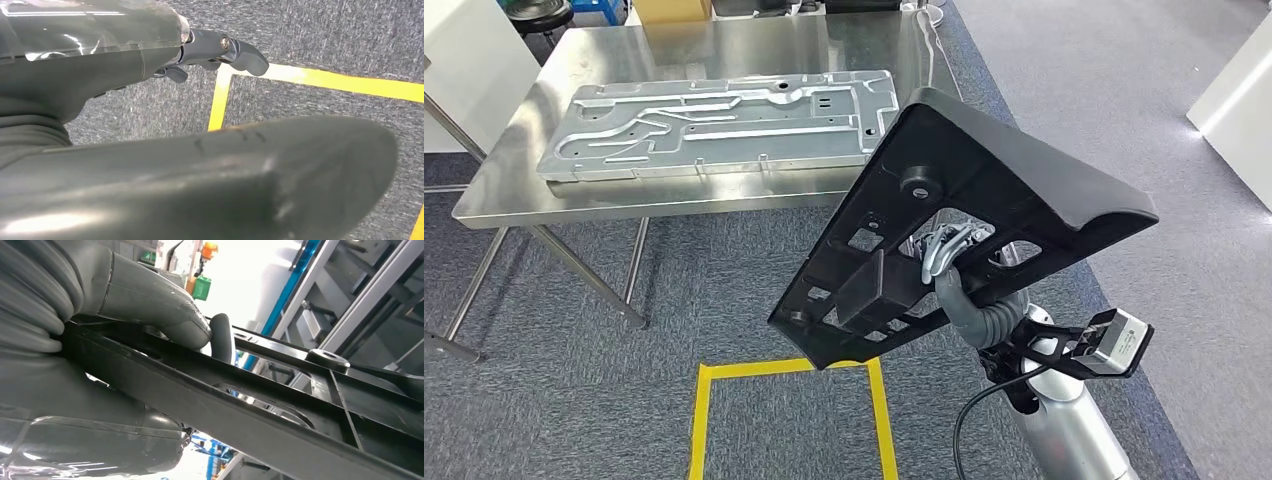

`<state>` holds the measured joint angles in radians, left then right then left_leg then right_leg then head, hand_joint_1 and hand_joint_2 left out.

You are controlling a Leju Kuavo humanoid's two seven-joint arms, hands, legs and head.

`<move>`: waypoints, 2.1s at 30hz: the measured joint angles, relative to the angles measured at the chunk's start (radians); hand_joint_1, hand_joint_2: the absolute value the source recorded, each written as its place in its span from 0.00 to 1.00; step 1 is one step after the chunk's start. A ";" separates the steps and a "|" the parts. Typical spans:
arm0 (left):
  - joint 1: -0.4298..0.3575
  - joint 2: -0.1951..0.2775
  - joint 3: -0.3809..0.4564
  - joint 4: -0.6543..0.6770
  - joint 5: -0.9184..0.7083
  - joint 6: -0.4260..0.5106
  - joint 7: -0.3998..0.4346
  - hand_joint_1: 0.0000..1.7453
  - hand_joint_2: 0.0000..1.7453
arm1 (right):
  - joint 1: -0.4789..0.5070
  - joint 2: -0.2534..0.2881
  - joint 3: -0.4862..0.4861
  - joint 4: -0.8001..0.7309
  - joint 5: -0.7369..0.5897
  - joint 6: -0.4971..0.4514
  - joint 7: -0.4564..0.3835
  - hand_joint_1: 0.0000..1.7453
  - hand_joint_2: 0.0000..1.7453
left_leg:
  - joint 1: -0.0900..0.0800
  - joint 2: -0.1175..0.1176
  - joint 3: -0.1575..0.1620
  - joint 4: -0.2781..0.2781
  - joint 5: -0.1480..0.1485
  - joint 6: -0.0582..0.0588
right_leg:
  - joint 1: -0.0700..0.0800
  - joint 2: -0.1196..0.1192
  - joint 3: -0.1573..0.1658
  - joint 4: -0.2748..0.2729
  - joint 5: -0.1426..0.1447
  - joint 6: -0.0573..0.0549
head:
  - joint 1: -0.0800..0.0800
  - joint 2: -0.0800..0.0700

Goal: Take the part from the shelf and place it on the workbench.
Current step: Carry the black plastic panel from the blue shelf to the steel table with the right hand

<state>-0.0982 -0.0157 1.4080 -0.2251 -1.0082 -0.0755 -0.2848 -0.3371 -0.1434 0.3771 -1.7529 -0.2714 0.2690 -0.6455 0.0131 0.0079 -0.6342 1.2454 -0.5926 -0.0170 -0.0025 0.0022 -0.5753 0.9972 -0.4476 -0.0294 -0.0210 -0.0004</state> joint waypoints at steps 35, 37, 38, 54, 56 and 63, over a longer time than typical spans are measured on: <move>0.007 0.004 -0.002 0.000 0.004 -0.001 -0.012 0.00 0.00 | 0.009 -0.009 0.008 0.010 0.048 -0.036 0.005 1.00 1.00 | -0.002 -0.014 -0.022 -0.094 0.112 0.002 | -0.001 0.001 0.039 0.001 -0.031 0.008 | -0.001 0.000; 0.006 0.003 -0.002 0.000 0.004 -0.001 -0.012 0.00 0.00 | 0.009 -0.009 0.008 0.010 0.047 -0.036 0.005 1.00 1.00 | -0.006 -0.011 0.015 -0.202 0.158 0.013 | 0.000 -0.001 0.055 0.002 -0.045 0.017 | -0.001 0.000; 0.006 0.003 -0.002 0.000 0.004 -0.001 -0.012 0.00 0.00 | 0.008 -0.009 0.008 0.010 0.047 -0.036 0.005 1.00 1.00 | -0.009 -0.010 0.022 -0.224 0.163 0.020 | 0.001 -0.001 0.058 0.002 -0.049 0.022 | -0.001 0.000; 0.004 -0.005 -0.002 0.000 0.004 0.000 -0.012 0.00 0.00 | 0.009 -0.009 0.007 -0.001 0.042 -0.037 0.008 1.00 1.00 | -0.012 -0.019 0.110 -0.240 0.111 0.041 | 0.015 -0.002 -0.040 0.010 0.008 0.019 | 0.000 0.000; 0.005 -0.005 -0.002 0.000 0.006 0.000 -0.012 0.00 0.00 | 0.014 -0.011 0.006 -0.006 0.041 -0.036 0.007 1.00 1.00 | -0.012 -0.017 0.115 -0.230 0.112 0.028 | 0.012 -0.001 -0.024 -0.006 0.014 0.007 | 0.000 0.000; 0.007 -0.006 -0.003 0.000 0.012 0.000 -0.013 0.00 0.00 | 0.028 -0.013 0.005 -0.019 0.041 -0.033 -0.006 1.00 1.00 | 0.000 -0.014 -0.049 0.040 0.005 -0.002 | 0.000 -0.001 0.029 -0.017 -0.005 0.000 | -0.001 0.000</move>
<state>-0.0910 -0.0221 1.4054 -0.2247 -0.9960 -0.0751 -0.2981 -0.3091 -0.1568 0.3820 -1.7722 -0.2308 0.2358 -0.6519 0.0135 -0.0061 -0.6830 1.2851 -0.5873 -0.0185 -0.0020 0.0008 -0.5464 0.9806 -0.4530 -0.0291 -0.0217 -0.0004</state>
